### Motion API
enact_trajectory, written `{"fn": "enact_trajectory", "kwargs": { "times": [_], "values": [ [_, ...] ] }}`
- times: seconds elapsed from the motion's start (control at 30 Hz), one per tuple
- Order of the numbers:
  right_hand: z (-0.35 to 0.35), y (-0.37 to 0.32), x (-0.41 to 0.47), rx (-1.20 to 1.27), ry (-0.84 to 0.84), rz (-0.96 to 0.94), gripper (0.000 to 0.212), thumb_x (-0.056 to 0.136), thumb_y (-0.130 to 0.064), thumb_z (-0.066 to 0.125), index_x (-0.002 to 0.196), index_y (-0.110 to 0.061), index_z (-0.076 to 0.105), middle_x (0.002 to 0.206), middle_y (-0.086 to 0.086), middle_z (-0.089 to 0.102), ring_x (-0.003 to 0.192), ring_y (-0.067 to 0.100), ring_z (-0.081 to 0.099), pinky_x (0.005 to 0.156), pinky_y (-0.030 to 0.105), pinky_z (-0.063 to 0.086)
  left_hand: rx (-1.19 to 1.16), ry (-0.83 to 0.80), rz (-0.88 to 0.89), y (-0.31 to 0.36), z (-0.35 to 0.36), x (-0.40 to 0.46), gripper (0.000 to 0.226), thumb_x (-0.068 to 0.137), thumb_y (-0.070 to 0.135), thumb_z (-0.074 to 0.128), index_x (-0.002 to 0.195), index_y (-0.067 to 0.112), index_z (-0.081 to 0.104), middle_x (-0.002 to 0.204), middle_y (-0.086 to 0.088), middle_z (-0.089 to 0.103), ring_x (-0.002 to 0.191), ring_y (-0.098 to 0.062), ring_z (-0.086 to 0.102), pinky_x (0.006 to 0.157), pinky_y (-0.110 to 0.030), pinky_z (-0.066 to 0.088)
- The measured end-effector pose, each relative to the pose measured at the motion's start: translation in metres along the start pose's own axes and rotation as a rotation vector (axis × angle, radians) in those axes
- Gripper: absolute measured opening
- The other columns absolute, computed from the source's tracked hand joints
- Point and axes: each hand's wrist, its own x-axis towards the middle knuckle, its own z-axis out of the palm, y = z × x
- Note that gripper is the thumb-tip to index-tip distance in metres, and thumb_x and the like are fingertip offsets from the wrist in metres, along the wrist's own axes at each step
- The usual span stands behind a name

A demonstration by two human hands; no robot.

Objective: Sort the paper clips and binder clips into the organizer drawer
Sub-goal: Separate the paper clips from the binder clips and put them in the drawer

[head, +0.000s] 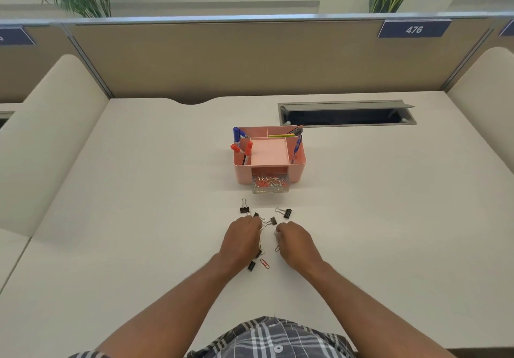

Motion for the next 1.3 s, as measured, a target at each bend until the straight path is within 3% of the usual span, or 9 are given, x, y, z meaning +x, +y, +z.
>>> {"fn": "enact_trajectory", "kwargs": {
  "times": [0.1, 0.2, 0.37, 0.53, 0.8, 0.97, 1.07, 1.13, 1.3],
  "values": [
    [-0.011, 0.002, 0.004, 0.055, 0.027, 0.017, 0.021, 0.097, -0.021, 0.045, 0.087, -0.013, 0.062, 0.089, 0.003, 0.062, 0.085, 0.023, 0.058, 0.071, 0.033, 0.043, -0.095, 0.070, 0.003, -0.001, -0.004, 0.001, 0.014, 0.093, 0.011, 0.052, 0.101, 0.009, 0.063, 0.094, -0.008, 0.066, 0.089, -0.027, 0.059, 0.077, -0.038, 0.047],
    [-0.029, -0.004, 0.014, 0.145, 0.100, 0.009, 0.019, 0.095, -0.024, 0.050, 0.082, -0.017, 0.062, 0.084, -0.001, 0.062, 0.078, 0.019, 0.056, 0.069, 0.032, 0.045, -0.181, 0.150, 0.005, 0.004, -0.019, 0.010, 0.011, 0.095, 0.012, 0.053, 0.099, 0.009, 0.064, 0.090, -0.007, 0.065, 0.086, -0.026, 0.059, 0.078, -0.039, 0.049],
    [-0.069, -0.021, 0.044, 0.293, 0.257, -0.024, 0.016, 0.094, -0.019, 0.056, 0.080, -0.016, 0.063, 0.077, -0.004, 0.062, 0.071, 0.014, 0.056, 0.063, 0.028, 0.043, -0.255, 0.279, 0.007, 0.014, -0.055, 0.039, 0.012, 0.096, 0.012, 0.051, 0.088, 0.010, 0.059, 0.080, -0.005, 0.059, 0.072, -0.021, 0.054, 0.063, -0.039, 0.048],
    [-0.098, -0.028, 0.074, 0.343, 0.341, -0.026, 0.020, 0.092, -0.008, 0.055, 0.099, -0.011, 0.073, 0.095, 0.004, 0.070, 0.086, 0.019, 0.062, 0.077, 0.030, 0.051, -0.259, 0.312, 0.008, 0.017, -0.079, 0.072, 0.014, 0.094, 0.004, 0.052, 0.088, 0.008, 0.064, 0.082, -0.007, 0.063, 0.073, -0.022, 0.056, 0.062, -0.039, 0.051],
    [-0.099, -0.034, 0.102, 0.078, 0.227, -0.036, 0.024, 0.093, -0.006, 0.054, 0.106, -0.012, 0.074, 0.101, 0.011, 0.071, 0.091, 0.027, 0.061, 0.080, 0.039, 0.054, -0.184, 0.227, -0.048, 0.019, -0.076, 0.095, 0.017, 0.092, 0.004, 0.056, 0.098, 0.008, 0.071, 0.091, -0.008, 0.070, 0.078, -0.022, 0.060, 0.066, -0.036, 0.054],
    [-0.096, -0.033, 0.094, 0.133, 0.236, -0.079, 0.027, 0.093, -0.006, 0.051, 0.103, -0.013, 0.074, 0.097, 0.008, 0.073, 0.089, 0.026, 0.062, 0.078, 0.039, 0.056, -0.248, 0.273, -0.021, 0.014, -0.071, 0.083, 0.015, 0.090, 0.002, 0.058, 0.096, 0.009, 0.070, 0.092, -0.006, 0.071, 0.081, -0.021, 0.063, 0.066, -0.027, 0.052],
    [-0.091, -0.028, 0.077, 0.217, 0.263, -0.125, 0.023, 0.092, -0.008, 0.052, 0.097, -0.015, 0.074, 0.089, 0.000, 0.071, 0.081, 0.017, 0.061, 0.070, 0.031, 0.052, -0.297, 0.297, -0.023, 0.004, -0.064, 0.065, 0.013, 0.091, 0.004, 0.058, 0.089, 0.015, 0.063, 0.085, 0.000, 0.064, 0.076, -0.014, 0.057, 0.064, -0.030, 0.053],
    [-0.081, -0.023, 0.061, 0.237, 0.185, -0.132, 0.021, 0.092, -0.011, 0.054, 0.096, -0.016, 0.073, 0.087, -0.005, 0.068, 0.079, 0.013, 0.059, 0.069, 0.029, 0.049, -0.337, 0.281, -0.058, -0.005, -0.055, 0.047, 0.012, 0.090, 0.005, 0.057, 0.089, 0.016, 0.061, 0.084, 0.003, 0.061, 0.075, -0.013, 0.055, 0.066, -0.030, 0.051],
    [-0.043, -0.010, 0.020, 0.079, -0.152, -0.072, 0.026, 0.090, -0.025, 0.063, 0.115, -0.020, 0.068, 0.113, 0.002, 0.065, 0.103, 0.020, 0.060, 0.089, 0.033, 0.048, -0.359, 0.148, -0.157, -0.031, -0.029, -0.011, 0.029, 0.075, -0.005, 0.053, 0.092, 0.016, 0.064, 0.091, 0.003, 0.063, 0.083, -0.014, 0.058, 0.075, -0.031, 0.051]
  ]
}}
